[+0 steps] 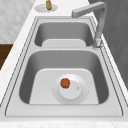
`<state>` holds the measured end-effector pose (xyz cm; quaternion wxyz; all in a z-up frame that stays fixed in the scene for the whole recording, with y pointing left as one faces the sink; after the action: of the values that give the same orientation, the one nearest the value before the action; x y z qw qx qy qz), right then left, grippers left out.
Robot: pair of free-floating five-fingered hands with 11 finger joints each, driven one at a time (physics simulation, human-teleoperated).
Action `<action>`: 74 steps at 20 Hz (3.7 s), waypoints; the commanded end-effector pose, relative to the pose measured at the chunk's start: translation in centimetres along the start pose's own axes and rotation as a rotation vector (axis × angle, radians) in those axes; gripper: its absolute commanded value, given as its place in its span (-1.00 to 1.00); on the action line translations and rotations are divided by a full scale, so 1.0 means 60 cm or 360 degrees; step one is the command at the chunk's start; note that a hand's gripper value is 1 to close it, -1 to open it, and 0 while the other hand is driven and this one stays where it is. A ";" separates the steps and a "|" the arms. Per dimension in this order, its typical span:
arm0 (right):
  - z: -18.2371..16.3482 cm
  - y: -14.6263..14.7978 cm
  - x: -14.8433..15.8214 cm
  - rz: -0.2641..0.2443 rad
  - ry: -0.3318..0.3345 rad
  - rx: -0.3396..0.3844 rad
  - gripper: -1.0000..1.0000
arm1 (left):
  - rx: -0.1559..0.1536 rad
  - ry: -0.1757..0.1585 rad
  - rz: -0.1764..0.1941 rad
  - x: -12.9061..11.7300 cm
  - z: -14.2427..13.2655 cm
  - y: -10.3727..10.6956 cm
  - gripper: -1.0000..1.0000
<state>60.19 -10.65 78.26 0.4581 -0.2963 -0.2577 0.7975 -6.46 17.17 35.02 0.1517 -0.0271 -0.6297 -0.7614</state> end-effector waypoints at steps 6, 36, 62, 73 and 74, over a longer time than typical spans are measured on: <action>0.009 0.008 0.002 0.0002 0.0012 0.0009 -1.00 | 0.0000 0.0000 0.0000 0.000 0.000 0.000 0.00; 0.082 0.041 0.053 0.0011 0.0031 0.0006 -1.00 | 0.0000 0.0000 0.0000 0.000 0.000 0.000 0.00; 0.101 0.109 0.068 0.0055 0.0021 -0.0061 1.00 | 0.0000 0.0000 0.0000 0.000 0.000 0.000 0.00; 0.106 0.104 0.068 0.0091 0.0051 -0.0213 1.00 | 0.0000 0.0000 0.0000 0.000 0.000 0.000 0.00; 0.106 0.106 0.066 0.0081 0.0050 -0.0217 1.00 | 0.0000 0.0000 0.0000 0.000 0.000 0.000 0.00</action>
<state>50.44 -10.73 77.33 0.4181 -0.3459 -0.2968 0.7858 -6.46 17.17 35.02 0.1517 -0.0271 -0.6297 -0.7614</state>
